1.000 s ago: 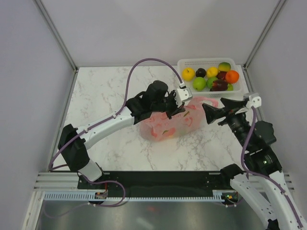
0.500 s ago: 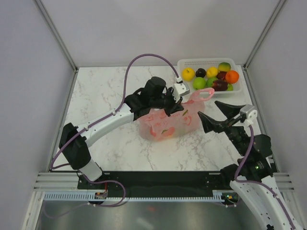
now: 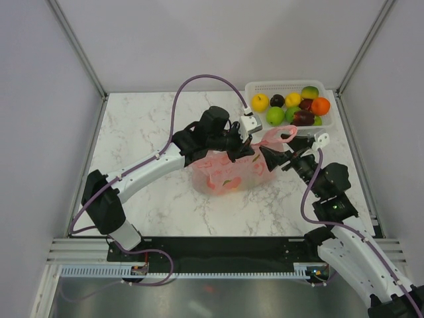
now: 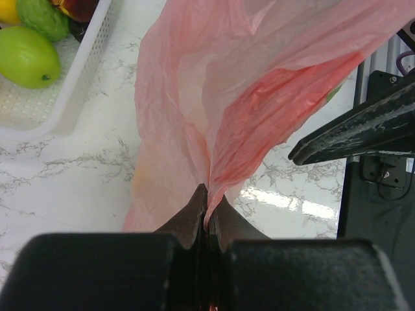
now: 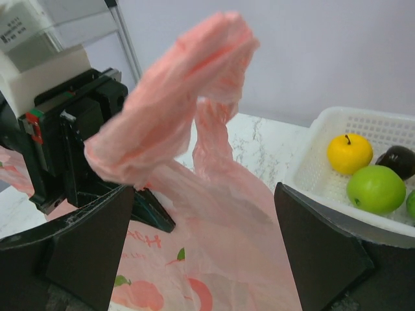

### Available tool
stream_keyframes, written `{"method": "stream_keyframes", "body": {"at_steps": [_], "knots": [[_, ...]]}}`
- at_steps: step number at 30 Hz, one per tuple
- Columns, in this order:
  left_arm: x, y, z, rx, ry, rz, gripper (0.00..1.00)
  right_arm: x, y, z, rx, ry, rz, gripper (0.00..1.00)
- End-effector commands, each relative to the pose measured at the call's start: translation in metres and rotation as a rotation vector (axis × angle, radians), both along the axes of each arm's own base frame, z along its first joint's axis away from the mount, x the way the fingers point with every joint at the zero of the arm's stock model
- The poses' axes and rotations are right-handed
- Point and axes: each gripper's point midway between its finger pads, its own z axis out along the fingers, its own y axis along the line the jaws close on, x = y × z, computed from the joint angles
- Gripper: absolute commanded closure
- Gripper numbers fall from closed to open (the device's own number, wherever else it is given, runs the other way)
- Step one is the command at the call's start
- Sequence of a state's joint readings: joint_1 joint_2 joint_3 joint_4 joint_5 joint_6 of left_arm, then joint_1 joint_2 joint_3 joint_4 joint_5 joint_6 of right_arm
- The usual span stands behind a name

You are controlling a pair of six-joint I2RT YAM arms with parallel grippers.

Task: Place the fake fruits into the plastic bag and tie a complex knot
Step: Adjust the plastic bag at the center of the board.

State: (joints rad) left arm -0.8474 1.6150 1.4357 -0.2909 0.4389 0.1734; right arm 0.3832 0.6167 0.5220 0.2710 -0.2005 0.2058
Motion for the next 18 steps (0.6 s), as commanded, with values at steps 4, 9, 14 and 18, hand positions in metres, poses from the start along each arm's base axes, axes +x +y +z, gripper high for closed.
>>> {"method": "stream_keyframes", "body": {"at_steps": [4,9,14,18], "knots": [[-0.005,-0.002,0.034,-0.08,-0.006,-0.013,0.98,0.001,0.005,0.037,0.055,-0.115,0.022,0.02],[-0.007,-0.003,0.035,-0.085,0.001,-0.019,0.98,0.012,0.004,0.035,0.063,-0.1,-0.004,0.02],[-0.009,-0.002,0.035,-0.086,0.0,-0.024,0.98,0.024,0.0,0.032,0.079,-0.106,-0.051,0.02],[-0.007,-0.002,0.035,-0.086,-0.006,-0.016,0.98,0.03,0.006,0.027,0.084,-0.083,-0.029,0.02]]}}
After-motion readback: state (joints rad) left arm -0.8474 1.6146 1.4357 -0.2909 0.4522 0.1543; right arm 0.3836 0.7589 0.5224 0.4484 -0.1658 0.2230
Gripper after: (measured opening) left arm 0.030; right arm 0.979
